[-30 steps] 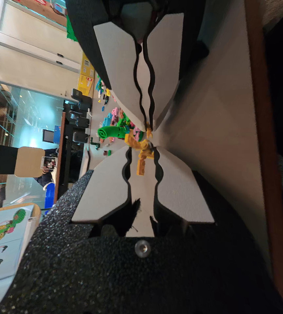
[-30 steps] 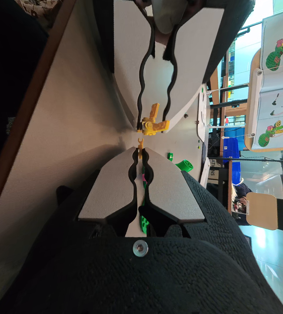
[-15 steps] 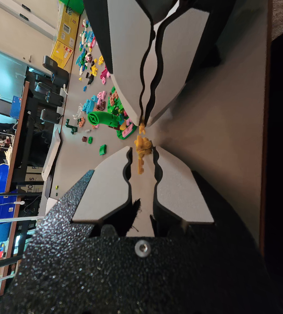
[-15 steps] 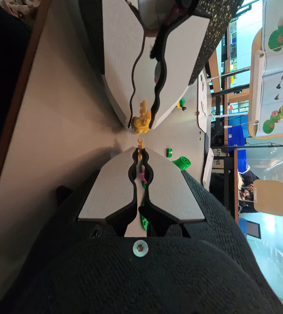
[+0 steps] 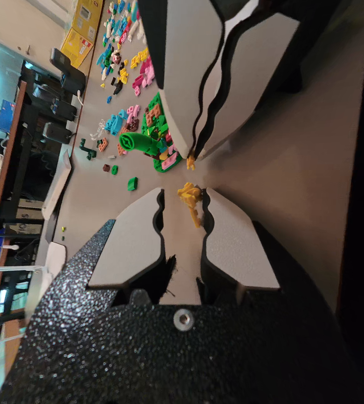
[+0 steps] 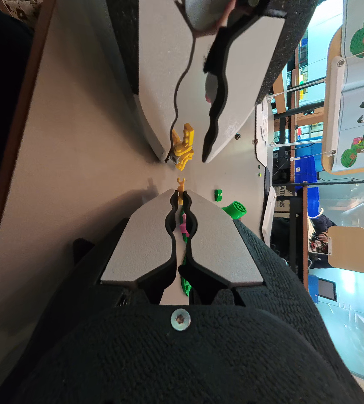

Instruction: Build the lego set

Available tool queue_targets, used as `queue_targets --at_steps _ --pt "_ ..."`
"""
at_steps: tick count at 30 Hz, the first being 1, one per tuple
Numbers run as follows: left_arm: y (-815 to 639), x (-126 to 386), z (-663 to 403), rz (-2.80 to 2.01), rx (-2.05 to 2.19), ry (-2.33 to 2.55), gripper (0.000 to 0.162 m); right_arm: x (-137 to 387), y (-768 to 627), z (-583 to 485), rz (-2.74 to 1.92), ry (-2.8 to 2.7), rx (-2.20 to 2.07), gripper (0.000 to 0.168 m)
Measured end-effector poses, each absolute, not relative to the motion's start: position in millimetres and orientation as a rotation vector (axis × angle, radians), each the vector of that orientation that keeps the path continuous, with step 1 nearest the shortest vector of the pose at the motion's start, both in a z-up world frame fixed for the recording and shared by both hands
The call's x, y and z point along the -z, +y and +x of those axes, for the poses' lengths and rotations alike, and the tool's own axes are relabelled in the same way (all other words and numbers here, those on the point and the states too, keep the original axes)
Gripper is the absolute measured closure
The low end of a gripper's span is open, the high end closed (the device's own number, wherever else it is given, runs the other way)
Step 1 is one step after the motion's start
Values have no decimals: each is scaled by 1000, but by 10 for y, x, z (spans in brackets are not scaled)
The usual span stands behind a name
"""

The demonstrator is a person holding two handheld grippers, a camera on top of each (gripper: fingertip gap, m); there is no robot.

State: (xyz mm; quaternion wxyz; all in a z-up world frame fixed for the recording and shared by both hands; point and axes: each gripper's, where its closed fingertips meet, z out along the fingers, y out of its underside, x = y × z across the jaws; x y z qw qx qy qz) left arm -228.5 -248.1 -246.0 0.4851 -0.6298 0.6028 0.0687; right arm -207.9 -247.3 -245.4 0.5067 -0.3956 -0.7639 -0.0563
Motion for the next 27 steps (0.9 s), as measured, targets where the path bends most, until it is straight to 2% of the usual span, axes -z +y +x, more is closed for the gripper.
queue_targets --at_steps 6,11,14,22,27 --pt "-2490 2499 -2363 -1743 -3 1368 129 2419 -2467 -2068 -977 -1833 114 166" --pt "-2481 2535 -2447 -1789 -3 1362 144 2413 -2461 -2059 -995 -1828 99 166" --pt "-2486 2536 -2446 -1787 -11 1373 145 2403 -2473 -2083 -1013 -1820 90 166" --pt "-2452 2495 -2476 -1548 -477 1608 146 2373 -2434 -2097 -1074 -1810 238 166" --pt "-2438 2372 -2469 -1464 -514 1573 146 2282 -2477 -2110 -1051 -1802 301 167"
